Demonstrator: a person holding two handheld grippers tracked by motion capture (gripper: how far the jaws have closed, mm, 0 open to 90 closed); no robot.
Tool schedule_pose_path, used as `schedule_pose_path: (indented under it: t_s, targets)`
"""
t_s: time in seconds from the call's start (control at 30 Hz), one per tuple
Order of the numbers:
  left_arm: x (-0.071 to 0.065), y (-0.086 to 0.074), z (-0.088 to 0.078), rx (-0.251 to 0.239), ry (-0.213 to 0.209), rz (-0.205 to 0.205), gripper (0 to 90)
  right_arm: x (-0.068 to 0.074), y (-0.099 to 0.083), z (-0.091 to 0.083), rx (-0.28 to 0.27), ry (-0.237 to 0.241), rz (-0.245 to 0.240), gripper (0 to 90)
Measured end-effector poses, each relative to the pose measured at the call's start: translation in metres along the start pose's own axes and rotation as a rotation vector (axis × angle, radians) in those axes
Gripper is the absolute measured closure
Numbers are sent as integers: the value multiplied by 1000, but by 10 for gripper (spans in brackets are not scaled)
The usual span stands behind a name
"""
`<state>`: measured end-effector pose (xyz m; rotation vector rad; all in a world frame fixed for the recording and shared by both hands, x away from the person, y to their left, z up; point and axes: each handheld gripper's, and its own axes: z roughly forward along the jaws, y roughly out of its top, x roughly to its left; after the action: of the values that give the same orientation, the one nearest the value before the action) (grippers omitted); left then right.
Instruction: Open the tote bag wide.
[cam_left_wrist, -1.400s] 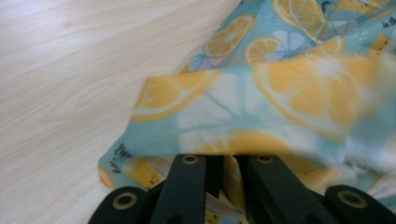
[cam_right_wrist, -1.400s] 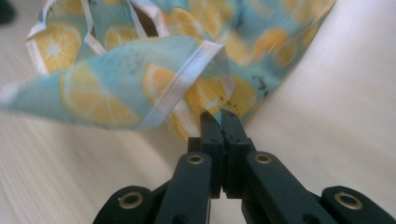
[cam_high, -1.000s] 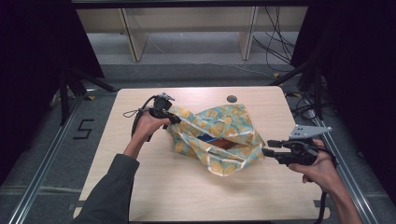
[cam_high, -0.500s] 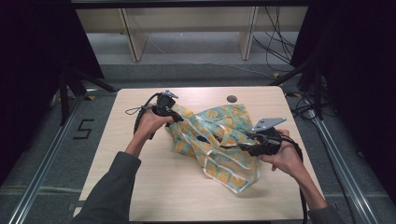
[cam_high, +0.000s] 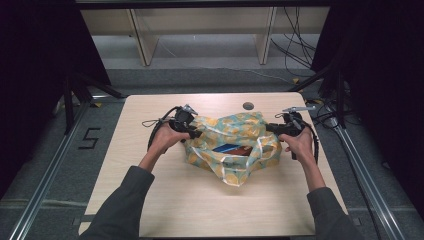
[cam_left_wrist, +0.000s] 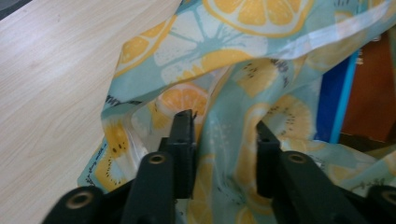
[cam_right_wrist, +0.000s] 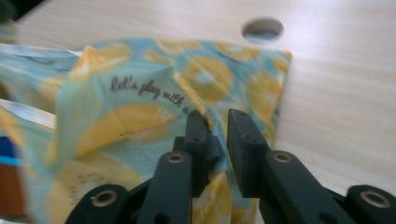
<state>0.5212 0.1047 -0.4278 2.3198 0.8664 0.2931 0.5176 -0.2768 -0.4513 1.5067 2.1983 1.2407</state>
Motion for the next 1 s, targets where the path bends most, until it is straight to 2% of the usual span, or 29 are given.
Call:
schedule_pose_path:
  t_s: [0.03,0.07,0.1,0.13,0.17,0.2,0.23,0.27,0.3,0.33,0.37,0.4,0.43,0.47,0.53,0.57,0.6,0.63,0.67,0.7,0.77,0.8,0.83,0.87,0.9,0.93,0.97,1.0]
  targets:
    - [-1,0,0,-10,6,-22,648,-8,-1,6,-3,-21,-47,776]
    - [-2,1,-2,-11,2,-14,634,-11,-3,11,7,-49,-45,767]
    - [-5,3,-8,5,-12,14,609,-11,-4,11,29,-68,-32,767]
    - [-10,4,-11,-10,-27,18,571,-11,-4,12,40,-87,-24,767]
    - [-14,6,-21,10,-49,66,532,-11,-4,13,38,-86,-24,768]
    - [-20,7,-25,-7,-43,59,508,-14,-5,17,8,-85,-75,768]
    - [-28,11,-33,-22,-22,72,483,-10,-5,16,35,-89,-30,766]
    - [-34,15,-39,-31,-9,94,455,-13,-5,17,48,-106,-56,762]
    - [-40,19,-46,-54,-5,114,446,-13,-3,18,47,-109,-69,762]
    - [-44,23,-50,-79,-6,117,443,-14,-4,20,45,-99,-71,760]
    - [-50,27,-54,-117,-8,120,447,-13,-4,22,38,-121,-63,756]
    - [-57,33,-58,-158,-10,135,448,-11,-5,23,66,-120,-28,756]
    - [-63,37,-60,-182,-4,154,450,-12,-5,23,83,-140,-70,752]
    - [-67,42,-61,-208,-14,167,453,-12,-5,25,68,-137,-59,750]
    - [-72,49,-58,-247,-83,146,462,-12,-5,26,54,-128,-58,744]
    - [-76,53,-51,-234,-106,165,470,-14,-5,26,64,-102,-56,741]
    - [-79,55,-42,-197,-92,177,471,-15,-5,26,76,-67,-55,736]
    - [-80,57,-32,-152,-69,206,467,-15,-5,26,57,-80,-63,733]
    - [-80,59,-21,-107,-51,236,466,-16,-4,24,66,-57,-53,728]
    - [-79,60,-6,-81,-38,238,463,-16,-4,24,65,-54,-52,722]
    - [-77,59,13,-61,-36,253,450,-13,-5,23,84,-65,-26,711]
    - [-78,58,19,-54,-36,254,442,-14,-6,23,69,-52,-47,709]
    - [-78,58,29,-34,-42,280,442,-15,-6,22,62,-51,-56,707]
    - [-79,57,37,-25,-45,291,428,-16,-7,23,39,-53,-87,701]
    - [-80,56,42,-20,-43,293,412,-13,-7,19,73,-45,-25,695]
    - [-80,56,50,-3,-42,308,401,-13,-7,19,77,-43,-28,691]
    - [-81,55,55,6,-42,309,380,-12,-7,17,76,-79,-27,689]
    - [-80,55,60,13,-39,309,364,-12,-9,18,34,-81,-23,681]
